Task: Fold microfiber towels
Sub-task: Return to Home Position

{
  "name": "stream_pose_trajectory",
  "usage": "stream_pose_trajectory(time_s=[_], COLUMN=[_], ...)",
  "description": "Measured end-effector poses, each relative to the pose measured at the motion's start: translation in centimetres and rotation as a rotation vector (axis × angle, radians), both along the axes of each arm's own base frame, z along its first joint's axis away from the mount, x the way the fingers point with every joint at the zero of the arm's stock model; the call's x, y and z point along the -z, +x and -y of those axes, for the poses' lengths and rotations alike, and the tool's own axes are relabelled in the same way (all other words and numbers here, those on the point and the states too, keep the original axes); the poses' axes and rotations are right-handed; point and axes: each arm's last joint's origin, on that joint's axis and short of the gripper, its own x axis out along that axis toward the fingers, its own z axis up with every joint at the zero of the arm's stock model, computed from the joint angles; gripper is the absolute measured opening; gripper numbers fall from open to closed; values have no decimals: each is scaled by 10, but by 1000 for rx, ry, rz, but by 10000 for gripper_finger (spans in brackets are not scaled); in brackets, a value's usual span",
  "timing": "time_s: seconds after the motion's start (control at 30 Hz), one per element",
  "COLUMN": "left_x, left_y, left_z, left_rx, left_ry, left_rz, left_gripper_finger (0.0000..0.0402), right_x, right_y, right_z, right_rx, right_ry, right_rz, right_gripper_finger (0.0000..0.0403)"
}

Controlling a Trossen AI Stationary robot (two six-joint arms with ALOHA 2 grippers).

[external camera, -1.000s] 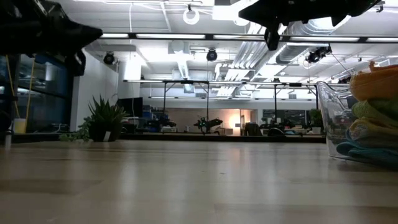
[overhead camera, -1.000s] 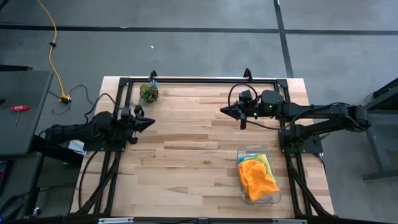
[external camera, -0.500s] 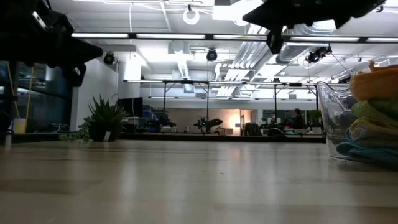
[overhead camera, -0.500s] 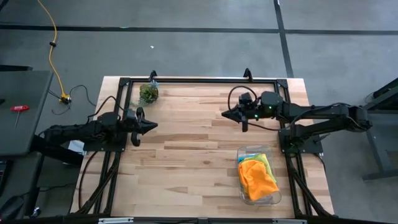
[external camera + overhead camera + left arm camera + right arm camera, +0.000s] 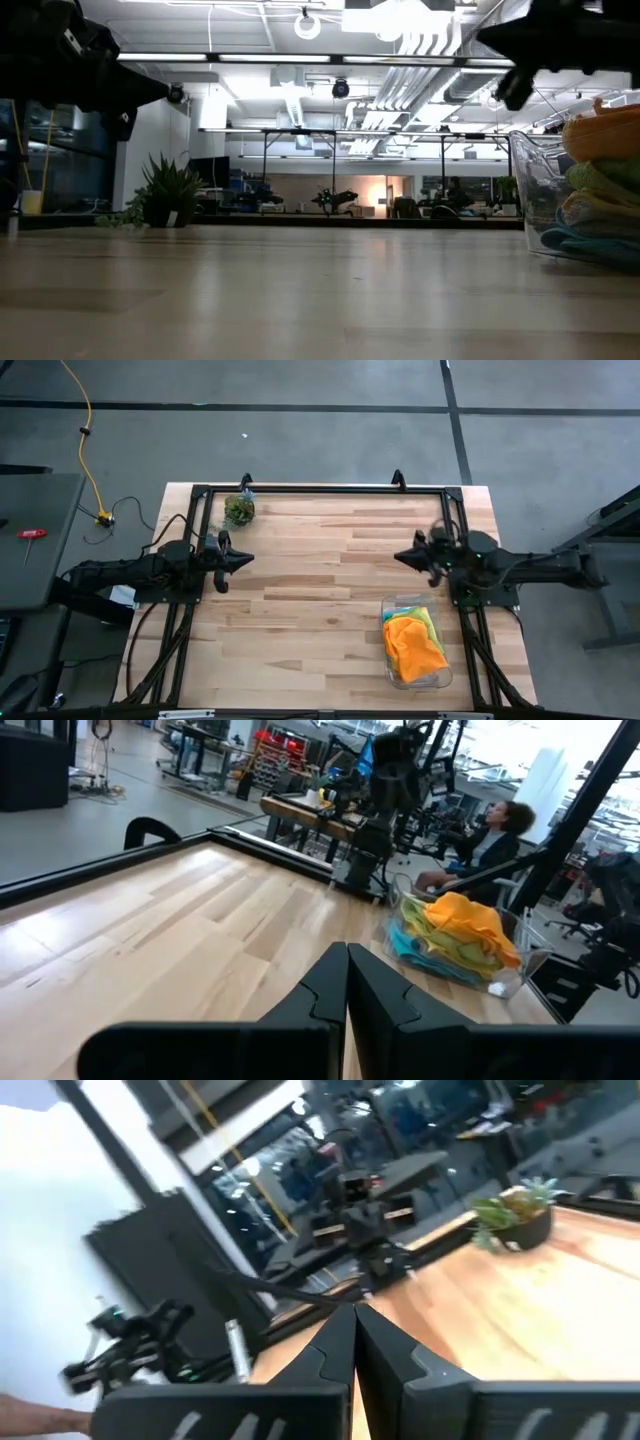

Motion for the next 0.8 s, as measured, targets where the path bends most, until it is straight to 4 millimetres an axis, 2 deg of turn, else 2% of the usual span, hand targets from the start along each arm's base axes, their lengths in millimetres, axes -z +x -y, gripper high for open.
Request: stream_pose_trajectory(time_s=[0.2, 0.33, 0.63, 0.8], left_x=[0, 0, 0, 0], left_y=[0, 0, 0, 1], left_z=[0, 0, 0, 0], left_rx=[-1, -2, -2, -3], left_ry=[1, 1, 0, 0], left_rz=[0, 0, 1, -1], left_gripper_finger=[0, 0, 0, 0], right_x=[19, 28, 53, 54], right_y=[-28, -41, -40, -39], right_z=[-11, -13, -10, -8], right_rx=[-59, -63, 24, 91], right_ry=[-11, -47, -160, -224], right_rz=[86, 84, -174, -194], right_gripper_finger=[0, 0, 0, 0])
